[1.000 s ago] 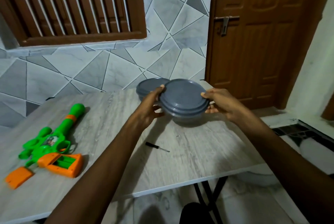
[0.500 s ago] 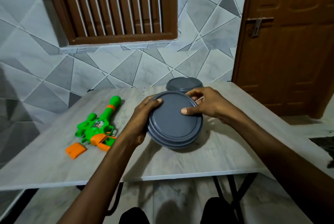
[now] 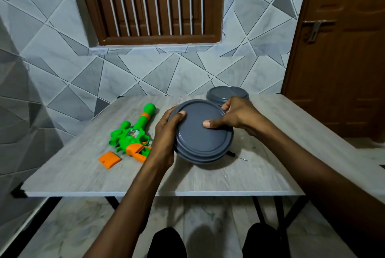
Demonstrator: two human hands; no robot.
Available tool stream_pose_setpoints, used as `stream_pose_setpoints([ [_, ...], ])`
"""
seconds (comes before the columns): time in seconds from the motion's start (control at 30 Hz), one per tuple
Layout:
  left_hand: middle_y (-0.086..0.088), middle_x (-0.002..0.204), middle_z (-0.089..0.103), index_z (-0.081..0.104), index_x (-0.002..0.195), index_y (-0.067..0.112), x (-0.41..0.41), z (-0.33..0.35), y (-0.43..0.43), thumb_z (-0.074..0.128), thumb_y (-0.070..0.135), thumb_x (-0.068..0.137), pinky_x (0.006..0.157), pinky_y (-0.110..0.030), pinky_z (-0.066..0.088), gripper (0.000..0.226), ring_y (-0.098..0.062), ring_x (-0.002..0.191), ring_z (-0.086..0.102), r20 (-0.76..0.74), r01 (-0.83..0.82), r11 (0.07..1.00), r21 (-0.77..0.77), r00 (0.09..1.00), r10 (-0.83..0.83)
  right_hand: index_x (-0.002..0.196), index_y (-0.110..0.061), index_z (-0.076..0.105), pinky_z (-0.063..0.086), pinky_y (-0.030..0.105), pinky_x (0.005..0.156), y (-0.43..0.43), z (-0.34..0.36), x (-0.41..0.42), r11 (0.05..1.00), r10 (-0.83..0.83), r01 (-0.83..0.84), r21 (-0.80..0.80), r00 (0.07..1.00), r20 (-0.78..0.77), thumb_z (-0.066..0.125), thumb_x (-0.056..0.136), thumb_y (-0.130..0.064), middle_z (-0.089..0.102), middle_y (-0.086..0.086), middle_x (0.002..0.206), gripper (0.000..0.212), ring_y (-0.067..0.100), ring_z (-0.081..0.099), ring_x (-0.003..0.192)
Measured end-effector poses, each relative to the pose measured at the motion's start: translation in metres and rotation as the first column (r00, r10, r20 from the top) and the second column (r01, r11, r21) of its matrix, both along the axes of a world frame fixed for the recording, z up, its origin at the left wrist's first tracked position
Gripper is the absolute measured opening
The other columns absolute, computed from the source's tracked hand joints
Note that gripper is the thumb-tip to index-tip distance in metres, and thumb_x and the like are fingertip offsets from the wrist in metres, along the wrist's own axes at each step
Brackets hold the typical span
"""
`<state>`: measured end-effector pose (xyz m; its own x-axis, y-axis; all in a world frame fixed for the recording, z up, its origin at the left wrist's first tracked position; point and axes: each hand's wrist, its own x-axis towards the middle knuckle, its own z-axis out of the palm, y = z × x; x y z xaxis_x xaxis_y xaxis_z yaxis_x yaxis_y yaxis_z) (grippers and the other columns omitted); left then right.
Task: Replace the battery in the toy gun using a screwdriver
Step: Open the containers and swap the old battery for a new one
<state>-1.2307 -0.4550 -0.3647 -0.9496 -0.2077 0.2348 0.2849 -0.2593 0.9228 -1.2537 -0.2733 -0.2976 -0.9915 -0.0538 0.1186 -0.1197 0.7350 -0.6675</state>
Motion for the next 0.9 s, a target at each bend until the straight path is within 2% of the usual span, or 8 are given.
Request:
stream_pose_setpoints([
  [0.13, -0.016, 0.116, 0.069, 0.062, 0.121, 0.007, 0.000, -0.001, -0.005, 0.059, 0.015, 0.091, 0.095, -0.048, 0.052, 0.031, -0.035, 0.109, 0.064, 0.007, 0.002, 0.999, 0.051, 1.000, -0.003, 0.115, -0.004, 0.062, 0.048, 0.025, 0.081, -0.007, 0.001, -0.001, 0.992, -0.004, 0.011, -0.124, 0.998, 0.061, 0.093, 0.033, -0.055, 0.065, -0.001, 0.108, 0.101, 0.015, 0.062, 0.097],
  [0.2, -0.016, 0.116, 0.069, 0.062, 0.120, 0.007, 0.001, -0.003, -0.006, 0.059, 0.015, 0.091, 0.096, -0.050, 0.051, 0.031, -0.037, 0.111, 0.063, 0.004, -0.008, 0.999, 0.052, 1.000, 0.008, 0.107, -0.005, 0.067, 0.054, 0.027, 0.078, -0.011, -0.001, -0.001, 0.990, 0.007, 0.006, -0.138, 0.996, 0.094, 0.088, 0.010, -0.065, 0.070, 0.000, 0.105, 0.117, 0.015, 0.067, 0.093],
  [0.27, -0.016, 0.115, 0.069, 0.064, 0.118, 0.008, 0.003, -0.004, -0.007, 0.060, 0.014, 0.091, 0.095, -0.051, 0.051, 0.028, -0.034, 0.106, 0.065, 0.003, -0.026, 0.998, 0.057, 1.000, 0.026, 0.090, -0.012, 0.065, 0.049, 0.024, 0.065, -0.013, -0.004, -0.005, 0.992, 0.009, 0.004, -0.125, 0.994, 0.110, 0.084, -0.001, -0.068, 0.067, -0.005, 0.092, 0.108, 0.013, 0.064, 0.081],
  [0.37, -0.016, 0.114, 0.069, 0.065, 0.115, 0.011, 0.004, -0.004, -0.009, 0.062, 0.015, 0.090, 0.096, -0.053, 0.051, 0.026, -0.033, 0.104, 0.065, 0.011, -0.032, 0.996, 0.078, 0.999, 0.032, 0.073, -0.020, 0.054, 0.037, 0.022, 0.051, -0.016, 0.003, 0.001, 0.995, 0.007, 0.006, -0.099, 0.991, 0.132, 0.090, 0.016, -0.060, 0.058, -0.003, 0.075, 0.078, 0.016, 0.056, 0.069],
  [0.43, -0.016, 0.115, 0.069, 0.066, 0.115, 0.013, 0.004, -0.004, -0.011, 0.063, 0.017, 0.090, 0.097, -0.057, 0.048, 0.026, -0.037, 0.110, 0.063, 0.018, -0.024, 0.995, 0.092, 1.000, 0.022, 0.072, -0.018, 0.056, 0.038, 0.024, 0.052, -0.016, 0.005, 0.001, 0.999, -0.022, 0.028, -0.045, 0.992, 0.121, 0.092, 0.028, -0.058, 0.059, 0.000, 0.074, 0.070, 0.016, 0.056, 0.068],
  [0.53, -0.017, 0.118, 0.068, 0.065, 0.116, 0.013, 0.004, -0.003, -0.015, 0.062, 0.019, 0.088, 0.098, -0.062, 0.045, 0.028, -0.041, 0.115, 0.059, 0.022, 0.005, 0.994, 0.112, 1.000, -0.007, 0.092, -0.012, 0.065, 0.046, 0.023, 0.063, -0.018, 0.007, -0.001, 0.999, -0.041, 0.042, -0.011, 0.994, 0.099, 0.091, 0.027, -0.060, 0.066, 0.001, 0.090, 0.084, 0.017, 0.063, 0.081],
  [0.67, -0.018, 0.119, 0.067, 0.063, 0.118, 0.011, 0.005, -0.002, -0.016, 0.062, 0.018, 0.088, 0.099, -0.062, 0.045, 0.031, -0.041, 0.115, 0.060, 0.020, 0.021, 0.993, 0.118, 1.000, -0.023, 0.061, -0.019, 0.047, 0.032, 0.020, 0.041, -0.019, 0.014, 0.003, 0.999, -0.039, 0.038, 0.007, 0.992, 0.121, 0.093, 0.030, -0.056, 0.052, -0.003, 0.059, 0.067, 0.011, 0.048, 0.049],
  [0.9, -0.014, 0.113, 0.070, 0.068, 0.112, 0.016, 0.010, -0.004, -0.011, 0.063, 0.022, 0.089, 0.096, -0.056, 0.050, 0.024, -0.038, 0.111, 0.063, -0.006, -0.049, 0.996, 0.076, 0.999, 0.049, 0.054, -0.017, 0.041, 0.031, 0.025, 0.045, -0.021, 0.020, 0.009, 0.984, -0.089, 0.072, 0.163, 0.992, 0.095, 0.090, 0.031, -0.063, 0.050, -0.001, 0.058, 0.071, 0.018, 0.048, 0.053],
])
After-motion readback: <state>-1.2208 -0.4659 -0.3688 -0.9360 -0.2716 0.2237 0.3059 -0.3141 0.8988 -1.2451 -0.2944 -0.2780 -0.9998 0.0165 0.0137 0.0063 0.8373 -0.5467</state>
